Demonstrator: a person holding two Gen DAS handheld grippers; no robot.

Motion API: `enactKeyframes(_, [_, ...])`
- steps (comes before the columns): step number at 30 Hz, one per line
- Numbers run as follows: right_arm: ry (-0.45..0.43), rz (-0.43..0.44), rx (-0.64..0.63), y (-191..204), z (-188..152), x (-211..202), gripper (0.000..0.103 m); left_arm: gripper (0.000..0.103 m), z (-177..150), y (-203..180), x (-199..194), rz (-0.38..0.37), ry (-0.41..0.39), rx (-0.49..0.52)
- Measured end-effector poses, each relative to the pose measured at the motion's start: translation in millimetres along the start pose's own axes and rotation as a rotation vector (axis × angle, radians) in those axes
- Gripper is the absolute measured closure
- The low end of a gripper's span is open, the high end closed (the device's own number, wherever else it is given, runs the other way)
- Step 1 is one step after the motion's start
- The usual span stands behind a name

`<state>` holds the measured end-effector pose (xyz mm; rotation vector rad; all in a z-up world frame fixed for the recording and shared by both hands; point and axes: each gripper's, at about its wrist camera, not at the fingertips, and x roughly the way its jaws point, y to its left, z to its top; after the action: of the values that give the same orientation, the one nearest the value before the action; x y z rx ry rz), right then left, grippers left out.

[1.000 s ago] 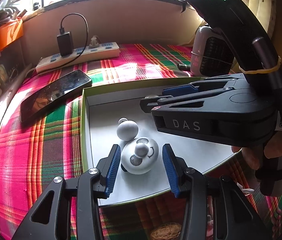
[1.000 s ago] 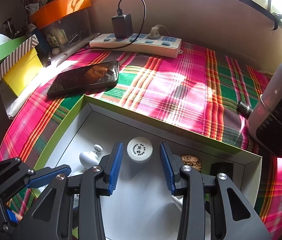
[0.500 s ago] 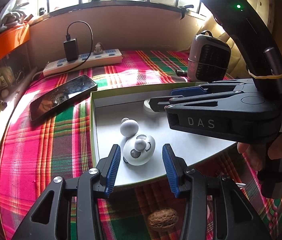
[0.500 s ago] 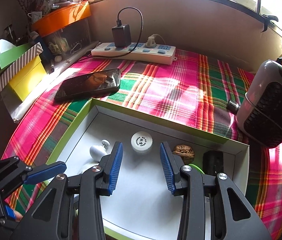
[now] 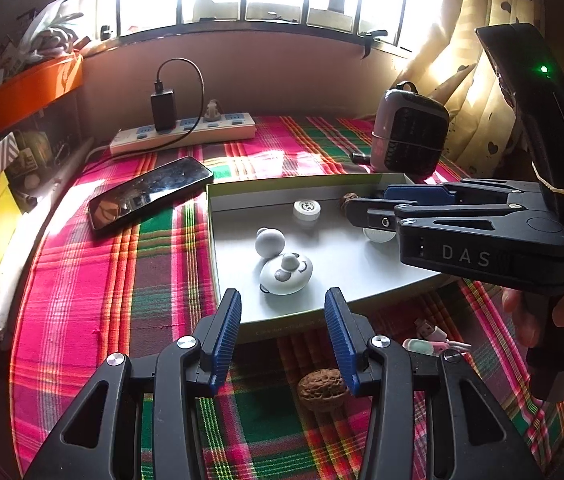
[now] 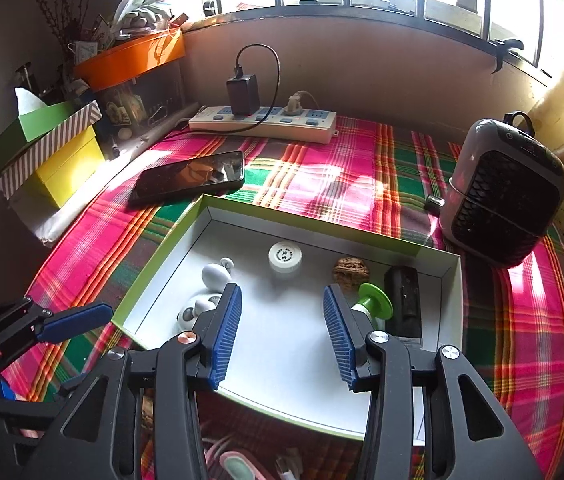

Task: Organize objects
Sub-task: 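Open left gripper to release panda disc in tray while right gripper withdraws, then move left gripper to a walnut while right gripper approaches white USB cable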

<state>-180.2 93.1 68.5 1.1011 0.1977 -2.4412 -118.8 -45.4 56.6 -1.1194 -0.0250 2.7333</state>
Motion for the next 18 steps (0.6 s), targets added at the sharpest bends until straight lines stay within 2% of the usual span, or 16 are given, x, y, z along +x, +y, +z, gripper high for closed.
enactKeyframes(14, [-0.037,-0.055,0.066,-16,-46,-39,0.059,0.061,-29,9,-21,-0.043,0.009,-0.035])
enactKeyframes(18, [-0.031,-0.100,0.069,-20,-65,-46,0.059,0.061,-37,8,-16,-0.058,0.035,-0.038])
